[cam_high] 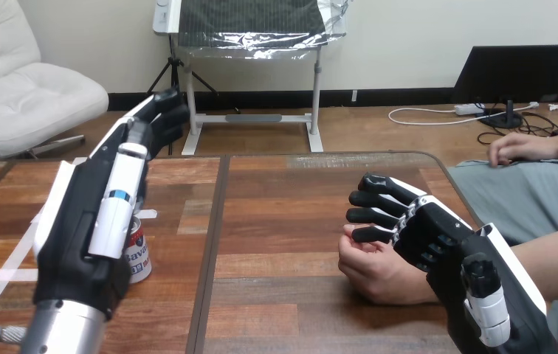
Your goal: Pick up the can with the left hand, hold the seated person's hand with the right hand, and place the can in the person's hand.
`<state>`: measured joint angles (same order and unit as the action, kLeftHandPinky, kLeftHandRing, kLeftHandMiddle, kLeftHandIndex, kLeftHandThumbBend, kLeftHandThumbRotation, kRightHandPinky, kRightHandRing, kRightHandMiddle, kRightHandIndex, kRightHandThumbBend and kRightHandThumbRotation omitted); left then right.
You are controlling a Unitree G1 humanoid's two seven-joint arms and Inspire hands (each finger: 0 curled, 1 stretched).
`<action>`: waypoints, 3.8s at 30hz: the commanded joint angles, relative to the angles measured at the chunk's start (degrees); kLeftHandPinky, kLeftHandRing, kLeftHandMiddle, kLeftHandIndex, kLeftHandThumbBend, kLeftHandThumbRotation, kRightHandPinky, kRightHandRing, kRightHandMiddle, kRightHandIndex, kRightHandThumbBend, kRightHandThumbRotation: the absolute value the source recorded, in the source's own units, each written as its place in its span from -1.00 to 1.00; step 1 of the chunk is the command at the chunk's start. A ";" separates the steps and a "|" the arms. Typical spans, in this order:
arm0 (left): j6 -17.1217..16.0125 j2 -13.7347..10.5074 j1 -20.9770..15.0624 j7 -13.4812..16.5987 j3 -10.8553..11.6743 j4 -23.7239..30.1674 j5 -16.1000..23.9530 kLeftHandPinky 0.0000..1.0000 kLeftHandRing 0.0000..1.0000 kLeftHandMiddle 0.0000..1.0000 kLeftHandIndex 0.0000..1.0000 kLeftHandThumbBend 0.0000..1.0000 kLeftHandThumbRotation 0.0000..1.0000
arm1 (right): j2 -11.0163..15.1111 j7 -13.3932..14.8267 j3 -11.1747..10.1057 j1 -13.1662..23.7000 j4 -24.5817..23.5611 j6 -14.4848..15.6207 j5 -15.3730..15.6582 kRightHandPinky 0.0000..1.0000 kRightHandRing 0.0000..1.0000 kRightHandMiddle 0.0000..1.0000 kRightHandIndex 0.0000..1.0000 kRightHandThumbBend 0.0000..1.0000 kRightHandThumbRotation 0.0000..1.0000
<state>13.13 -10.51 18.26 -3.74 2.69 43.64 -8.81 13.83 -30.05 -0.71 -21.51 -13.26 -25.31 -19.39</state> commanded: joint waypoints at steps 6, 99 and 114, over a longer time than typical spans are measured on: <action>-3.24 -1.86 -4.75 -1.36 3.31 -4.08 1.86 1.00 0.77 0.74 0.77 -1.00 0.97 | 0.03 0.31 -1.03 2.39 -1.19 -1.03 0.02 0.48 0.60 0.65 0.68 0.80 0.90; -5.77 -14.61 -21.99 -3.08 6.22 -40.28 23.17 0.54 0.72 0.76 0.75 0.76 -1.00 | -0.42 0.72 -0.89 2.63 -0.32 -2.06 0.65 0.48 0.60 0.65 0.68 0.81 0.92; -3.76 -15.44 -24.28 -3.49 4.32 -44.19 26.00 0.52 0.71 0.75 0.75 0.70 -1.00 | -0.35 0.75 -0.97 2.70 -0.52 -1.87 0.62 0.48 0.59 0.65 0.68 0.82 0.91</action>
<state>8.76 -24.22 -1.36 -7.12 8.22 0.20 16.22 13.69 -29.53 -0.75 -21.51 -13.25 -25.98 -18.28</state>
